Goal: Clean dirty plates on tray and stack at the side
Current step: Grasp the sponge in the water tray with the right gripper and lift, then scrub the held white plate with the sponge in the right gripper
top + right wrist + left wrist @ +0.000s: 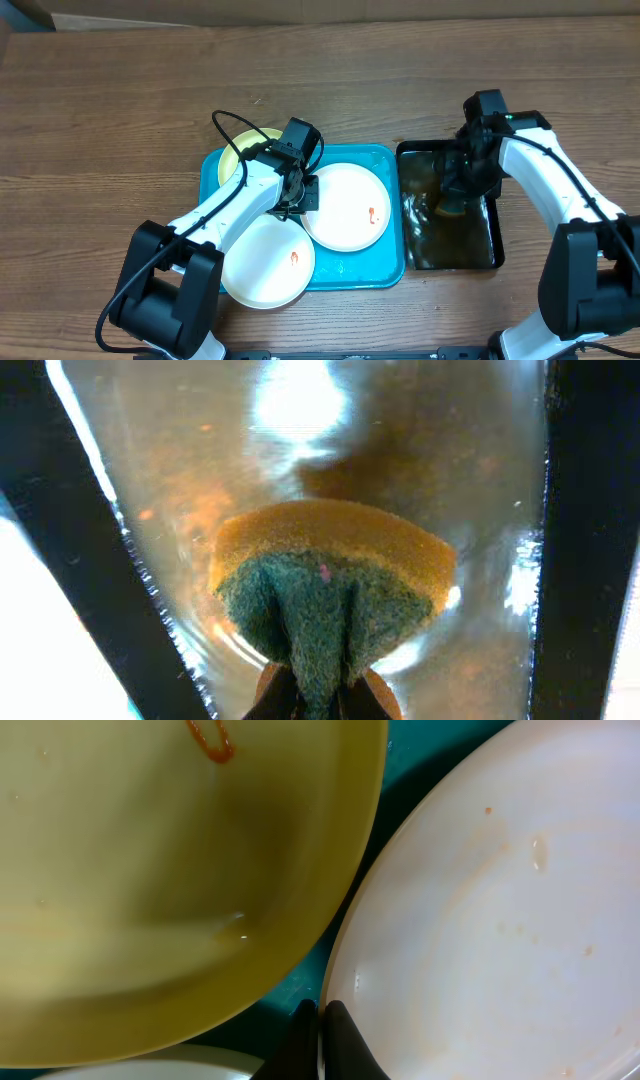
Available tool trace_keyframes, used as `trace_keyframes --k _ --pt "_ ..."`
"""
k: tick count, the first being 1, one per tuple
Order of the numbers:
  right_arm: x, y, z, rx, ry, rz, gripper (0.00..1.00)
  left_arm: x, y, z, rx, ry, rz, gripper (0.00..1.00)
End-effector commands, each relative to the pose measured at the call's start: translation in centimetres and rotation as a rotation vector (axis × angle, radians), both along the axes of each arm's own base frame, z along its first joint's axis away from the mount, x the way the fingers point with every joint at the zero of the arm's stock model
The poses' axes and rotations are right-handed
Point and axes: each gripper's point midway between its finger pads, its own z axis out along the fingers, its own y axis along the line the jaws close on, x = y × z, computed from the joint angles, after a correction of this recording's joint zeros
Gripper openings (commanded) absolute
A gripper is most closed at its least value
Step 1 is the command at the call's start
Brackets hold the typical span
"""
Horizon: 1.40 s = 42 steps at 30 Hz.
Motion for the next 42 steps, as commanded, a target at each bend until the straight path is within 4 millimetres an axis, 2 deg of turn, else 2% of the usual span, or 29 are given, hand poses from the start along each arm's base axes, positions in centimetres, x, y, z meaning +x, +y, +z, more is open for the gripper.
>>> trace_keyframes --k 1,7,13,18,21,28,36,42 --pt "2.3 1.0 3.4 0.043 -0.097 0.029 0.04 0.3 -0.3 0.1 0.006 -0.008 -0.004 0.04" --pt "2.8 3.4 5.1 0.138 -0.122 0.085 0.04 0.3 -0.3 -0.2 0.008 -0.004 -0.004 0.04" --pt "1.8 7.9 5.5 0.211 -0.140 0.255 0.04 0.3 -0.3 -0.7 0.013 0.006 -0.004 0.04" --pt "1.3 11.7 5.4 0.189 -0.186 0.391 0.04 0.4 -0.4 -0.7 0.010 0.001 -0.004 0.04" --pt "1.0 13.1 4.7 0.121 -0.200 0.453 0.04 0.4 -0.4 -0.7 0.010 0.001 -0.004 0.04" --pt "0.5 13.9 2.0 -0.075 -0.189 0.543 0.04 0.4 -0.4 -0.7 0.010 0.001 -0.004 0.04" --pt "0.6 14.8 -0.1 -0.088 -0.197 0.541 0.04 0.4 -0.4 -0.7 0.010 0.002 -0.004 0.04" --pt "-0.5 14.1 -2.1 -0.093 -0.162 0.492 0.04 0.4 -0.4 -0.7 0.010 0.002 -0.004 0.04"
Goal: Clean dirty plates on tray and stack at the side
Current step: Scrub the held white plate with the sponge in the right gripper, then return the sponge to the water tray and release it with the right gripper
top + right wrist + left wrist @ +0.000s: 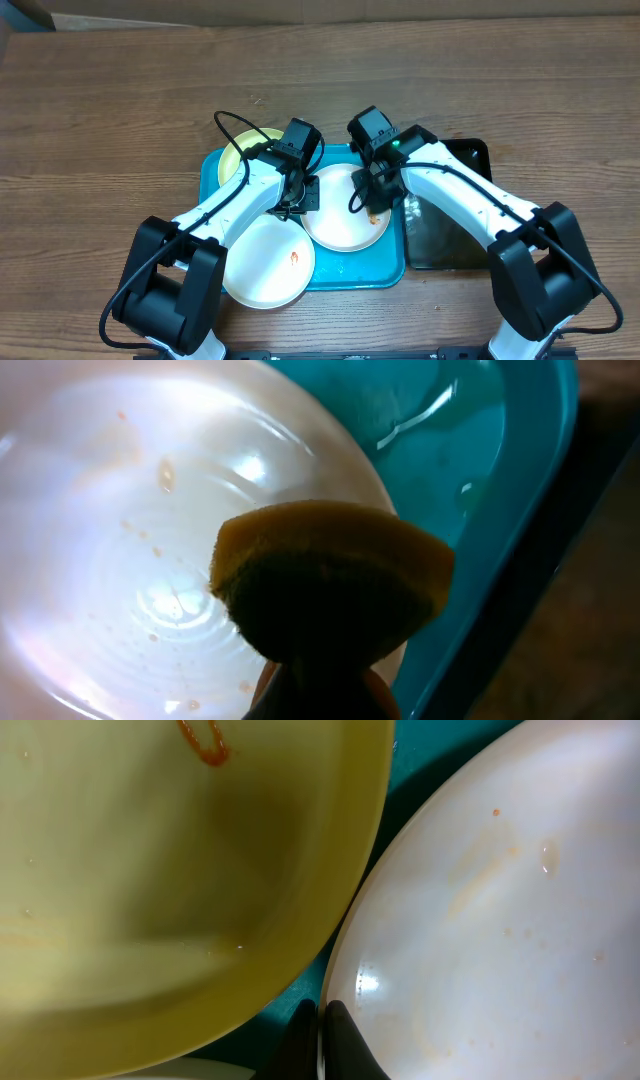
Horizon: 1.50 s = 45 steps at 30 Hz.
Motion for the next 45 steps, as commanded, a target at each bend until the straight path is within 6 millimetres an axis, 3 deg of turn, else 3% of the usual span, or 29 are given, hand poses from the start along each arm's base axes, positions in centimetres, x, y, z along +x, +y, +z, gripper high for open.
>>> trace_keyframes --k 1,7,11,18,23,28,34,40,45 --pt "-0.8 -0.7 -1.2 -0.021 0.017 -0.038 0.04 0.3 -0.3 -0.1 0.007 -0.005 -0.004 0.04" --pt "-2.3 -1.4 -3.6 -0.024 0.048 -0.061 0.04 0.3 -0.3 -0.1 0.007 -0.006 -0.004 0.04" --pt "-3.6 -0.4 -4.5 0.048 0.103 -0.049 0.04 0.3 -0.3 -0.1 0.006 -0.006 -0.004 0.04" --pt "-5.5 3.3 -3.6 0.268 0.219 -0.010 0.04 0.4 -0.4 -0.1 0.003 -0.008 -0.005 0.04" --pt "-5.7 3.9 -3.2 0.314 0.243 -0.008 0.04 0.4 -0.5 -0.1 -0.004 -0.010 -0.005 0.04" --pt "-4.5 4.7 -1.5 0.423 0.249 0.011 0.04 0.4 -0.5 -0.1 -0.004 -0.009 -0.006 0.04" --pt "-0.1 5.2 2.6 0.578 0.168 0.016 0.04 0.4 -0.7 -0.1 -0.011 -0.008 -0.007 0.04" --pt "2.9 3.5 7.1 0.560 0.099 0.026 0.04 0.4 -0.7 -0.1 -0.011 -0.008 -0.007 0.04" --pt "3.8 -2.7 7.1 0.355 0.110 -0.132 0.04 0.4 -0.7 -0.1 -0.011 -0.010 -0.007 0.04"
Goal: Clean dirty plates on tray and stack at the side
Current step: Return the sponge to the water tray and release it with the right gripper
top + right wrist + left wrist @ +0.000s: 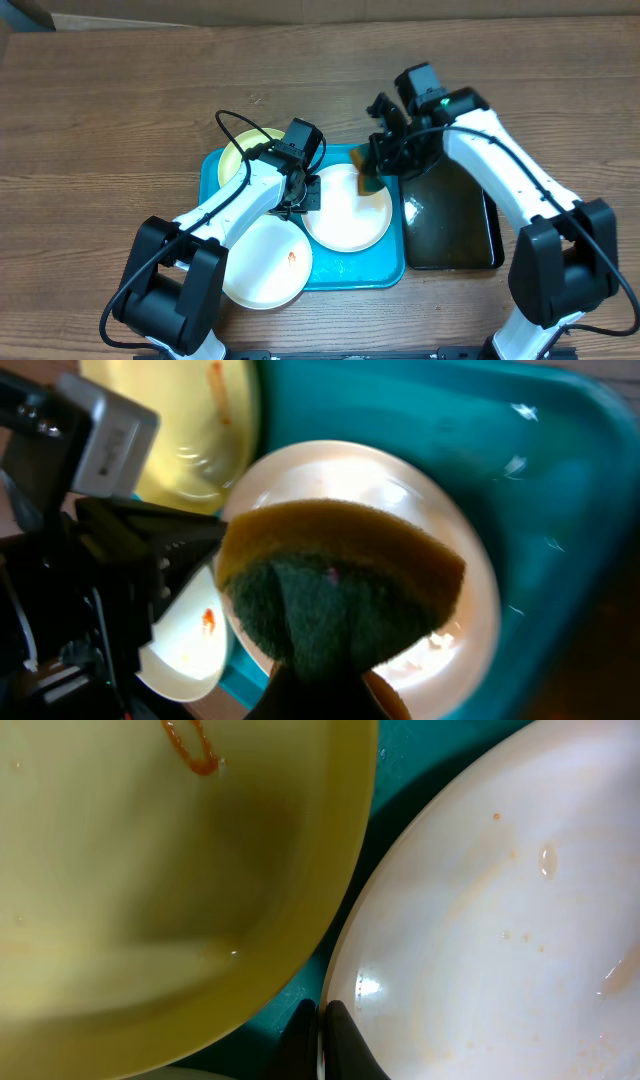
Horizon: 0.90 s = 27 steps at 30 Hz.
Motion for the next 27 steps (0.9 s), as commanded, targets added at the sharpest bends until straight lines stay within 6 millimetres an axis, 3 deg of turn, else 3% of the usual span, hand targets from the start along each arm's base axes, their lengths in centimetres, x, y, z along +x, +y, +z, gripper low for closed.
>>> trace_keyframes --k 1,4,9,21,22,23,24,25,27 --pt "1.6 -4.2 0.3 -0.125 -0.031 -0.079 0.04 0.3 -0.4 -0.1 -0.010 0.001 -0.001 0.04" --pt "1.1 -7.5 -0.8 -0.219 0.045 -0.196 0.04 0.4 -0.5 -0.1 -0.013 -0.004 -0.001 0.04" --pt "0.0 -13.8 -4.2 -0.517 0.088 -0.380 0.04 1.2 -1.1 0.1 -0.040 -0.037 -0.004 0.04" --pt "-2.8 -14.9 -11.1 -0.557 0.110 -0.423 0.06 1.9 -1.4 0.3 -0.053 -0.065 -0.004 0.04" --pt "-2.8 -14.9 -11.3 -0.555 0.104 -0.423 0.20 1.9 -1.4 0.3 -0.053 -0.066 -0.004 0.04" --pt "-2.7 -14.9 -11.3 -0.554 0.100 -0.419 0.42 1.9 -1.4 0.3 -0.054 -0.066 -0.004 0.04" --pt "-2.7 -14.9 -11.3 -0.554 0.099 -0.419 0.54 1.9 -1.4 0.3 -0.054 -0.067 -0.004 0.04" --pt "-2.6 -14.9 -11.1 -0.553 0.101 -0.420 0.62 1.9 -1.4 0.3 -0.053 -0.066 -0.004 0.07" --pt "-2.7 -14.9 -10.9 -0.555 0.112 -0.417 0.66 1.9 -1.4 0.3 -0.053 -0.065 -0.004 0.17"
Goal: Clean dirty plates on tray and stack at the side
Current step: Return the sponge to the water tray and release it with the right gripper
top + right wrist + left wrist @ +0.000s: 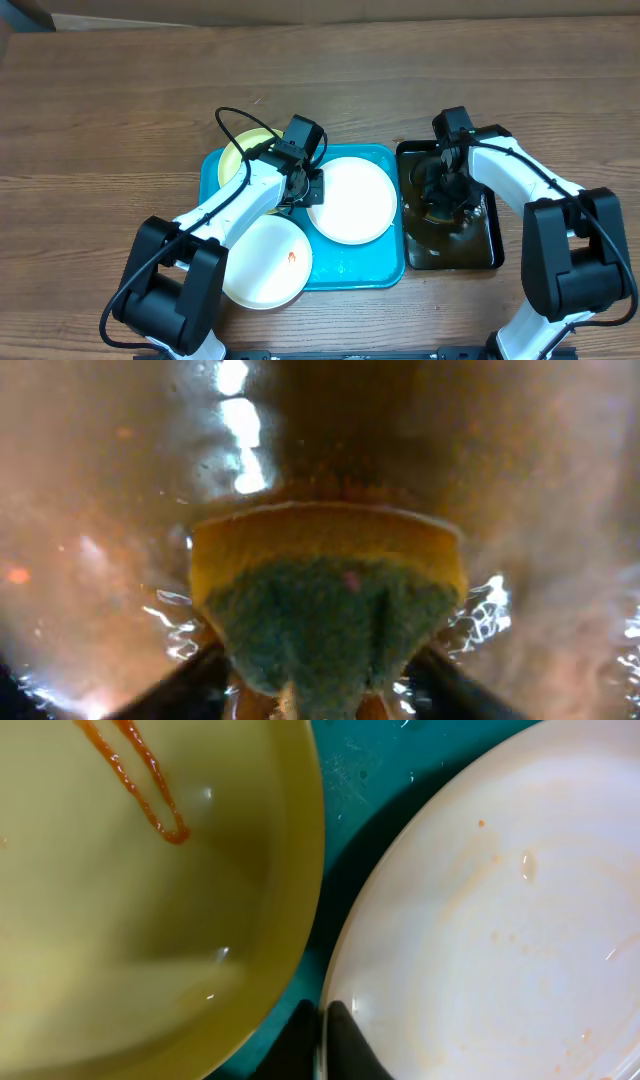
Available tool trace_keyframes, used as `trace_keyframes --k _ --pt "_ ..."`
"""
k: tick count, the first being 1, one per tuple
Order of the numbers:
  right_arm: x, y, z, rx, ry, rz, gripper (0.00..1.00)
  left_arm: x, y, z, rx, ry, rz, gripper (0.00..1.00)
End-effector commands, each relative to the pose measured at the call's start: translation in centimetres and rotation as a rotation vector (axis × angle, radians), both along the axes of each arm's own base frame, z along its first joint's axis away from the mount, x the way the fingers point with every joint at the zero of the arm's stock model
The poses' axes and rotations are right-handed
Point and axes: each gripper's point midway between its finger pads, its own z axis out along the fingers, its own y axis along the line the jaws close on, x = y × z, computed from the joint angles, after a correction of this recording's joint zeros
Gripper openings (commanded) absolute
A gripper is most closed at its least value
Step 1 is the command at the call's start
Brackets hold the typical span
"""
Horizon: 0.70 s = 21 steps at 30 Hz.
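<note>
On the teal tray (365, 268) lie a white plate (350, 200) with faint orange smears (500, 920), a yellow plate (243, 152) streaked with red sauce (140, 780), and a second white plate (265, 262) with a red spot, hanging over the tray's front left edge. My left gripper (323, 1025) is shut on the left rim of the first white plate. My right gripper (325, 700) is shut on a yellow-and-green sponge (325, 595), dipped in the brown water of the black basin (480, 260).
The black basin of murky water sits right of the tray. Bare wooden table (120, 120) surrounds both. A black cable (225, 125) loops from the left arm over the yellow plate.
My right gripper has gone from above the tray's right part to the black basin, with the sponge now in the water. The left gripper still pinches the white plate's rim, which has shifted slightly.
First my right gripper held the sponge in the basin while the left pinched the white plate's rim. Then the sponge was on that plate, whose red spot is gone afterwards. Later the sponge hung over the tray's right edge, and now it is back in the water.
</note>
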Motion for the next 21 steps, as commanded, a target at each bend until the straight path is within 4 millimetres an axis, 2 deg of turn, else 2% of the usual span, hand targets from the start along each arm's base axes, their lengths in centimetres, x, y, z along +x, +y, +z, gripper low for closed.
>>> trace_keyframes --k 1,3,10,11,12,13,14,16,21 --pt "-0.1 -0.1 0.6 -0.009 0.000 -0.006 0.66 0.3 -0.4 -0.1 -0.008 0.002 0.001 0.22" --pt "-0.3 -0.1 0.6 -0.010 0.010 -0.009 0.66 0.3 -0.4 -0.1 -0.008 0.001 0.001 0.29" --pt "-1.6 0.5 -0.1 0.030 0.051 -0.010 0.61 -0.1 -0.2 -0.3 -0.002 0.013 0.001 0.30" --pt "-1.8 0.5 -0.2 0.029 0.055 -0.010 0.57 -0.1 -0.2 -0.3 -0.001 0.015 0.001 0.30" --pt "-1.9 0.5 -0.3 0.028 0.056 -0.009 0.34 -0.1 -0.2 -0.3 -0.001 0.016 0.001 0.29" --pt "-1.9 0.4 -0.3 0.028 0.059 -0.011 0.08 -0.2 -0.2 -0.3 0.000 0.017 0.001 0.29" --pt "-2.0 0.4 -0.3 0.027 0.062 -0.011 0.04 -0.2 -0.2 -0.3 0.000 0.017 0.001 0.29" --pt "-2.0 0.3 0.0 0.024 0.069 -0.013 0.04 -0.2 -0.1 -0.4 0.002 0.020 0.001 0.34" --pt "-1.1 -0.5 1.6 0.027 0.070 -0.037 0.22 -0.7 0.1 -0.5 0.009 0.038 0.001 0.33"
